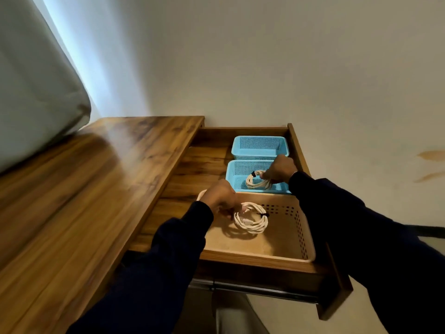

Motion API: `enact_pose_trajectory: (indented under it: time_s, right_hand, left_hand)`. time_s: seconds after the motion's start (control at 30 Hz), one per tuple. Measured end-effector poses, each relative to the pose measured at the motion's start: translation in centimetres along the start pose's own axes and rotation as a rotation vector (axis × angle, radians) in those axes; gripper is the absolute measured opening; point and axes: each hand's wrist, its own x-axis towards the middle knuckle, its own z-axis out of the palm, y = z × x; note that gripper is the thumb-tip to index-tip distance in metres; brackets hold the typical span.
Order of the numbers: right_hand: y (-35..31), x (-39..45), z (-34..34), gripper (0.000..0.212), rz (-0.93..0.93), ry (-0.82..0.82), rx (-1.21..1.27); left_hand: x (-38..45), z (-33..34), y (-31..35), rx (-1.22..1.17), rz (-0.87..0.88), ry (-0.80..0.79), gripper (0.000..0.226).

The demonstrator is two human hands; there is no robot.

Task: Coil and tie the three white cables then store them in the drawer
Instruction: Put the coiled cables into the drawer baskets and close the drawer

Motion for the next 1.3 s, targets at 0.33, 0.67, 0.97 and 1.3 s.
enact_pose_trajectory:
  time_s: [0.33,0.67,0.97,1.3]
  right_hand:
    - [0.9,1.2,1.6,0.044,-0.059,-0.057,-0.131]
    - [0.9,0.7,1.4,0.041,-0.089,-0.035,-0.148]
    - [-6.9,-2.5,0.1,0.033,-0.454,0.191,-0.127]
    - [-23.0,-11.4,2.8,0.038,-0.989,-0.024,-0.056]
  left_hand:
    - [-0.2,1.9,-0.8,0.075,-0.072,-0.045,0.026]
    - [-0.8,1.3,-0.3,0.109,-0.169,-0.166,0.031]
    - [-4.3,-5.9,-0.1,0.156,0.153,0.131,0.019]
    - [-13.4,-17.7,-6.8,0.432,0.116,0.585,0.09]
